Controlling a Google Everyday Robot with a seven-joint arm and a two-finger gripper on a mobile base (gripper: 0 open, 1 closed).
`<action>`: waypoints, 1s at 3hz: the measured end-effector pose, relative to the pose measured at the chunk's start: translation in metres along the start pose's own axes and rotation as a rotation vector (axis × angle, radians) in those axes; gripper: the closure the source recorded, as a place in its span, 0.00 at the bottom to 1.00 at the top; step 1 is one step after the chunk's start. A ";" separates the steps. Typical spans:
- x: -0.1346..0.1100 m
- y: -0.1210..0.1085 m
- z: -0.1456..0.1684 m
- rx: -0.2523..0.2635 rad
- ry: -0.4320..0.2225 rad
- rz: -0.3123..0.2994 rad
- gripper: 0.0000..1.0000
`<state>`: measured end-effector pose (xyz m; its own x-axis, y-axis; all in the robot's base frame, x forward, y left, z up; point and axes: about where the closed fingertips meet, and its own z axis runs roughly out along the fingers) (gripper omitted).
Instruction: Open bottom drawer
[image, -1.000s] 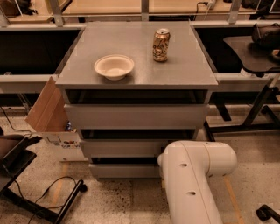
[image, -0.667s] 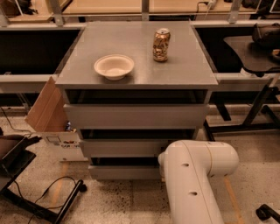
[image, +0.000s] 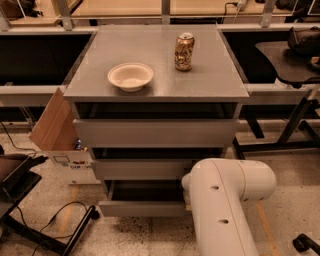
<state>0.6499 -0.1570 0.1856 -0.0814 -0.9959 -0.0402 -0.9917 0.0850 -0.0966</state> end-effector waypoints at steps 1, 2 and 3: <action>0.000 0.000 -0.004 0.000 0.000 0.000 1.00; -0.001 0.003 -0.005 -0.004 0.000 0.003 1.00; -0.004 0.027 -0.016 -0.036 -0.001 0.026 1.00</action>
Offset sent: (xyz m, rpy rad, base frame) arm -0.2974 0.0800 0.1631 0.0928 0.3914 -0.1690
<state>0.6215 -0.1516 0.1993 -0.1068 -0.9933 -0.0432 -0.9922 0.1093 -0.0593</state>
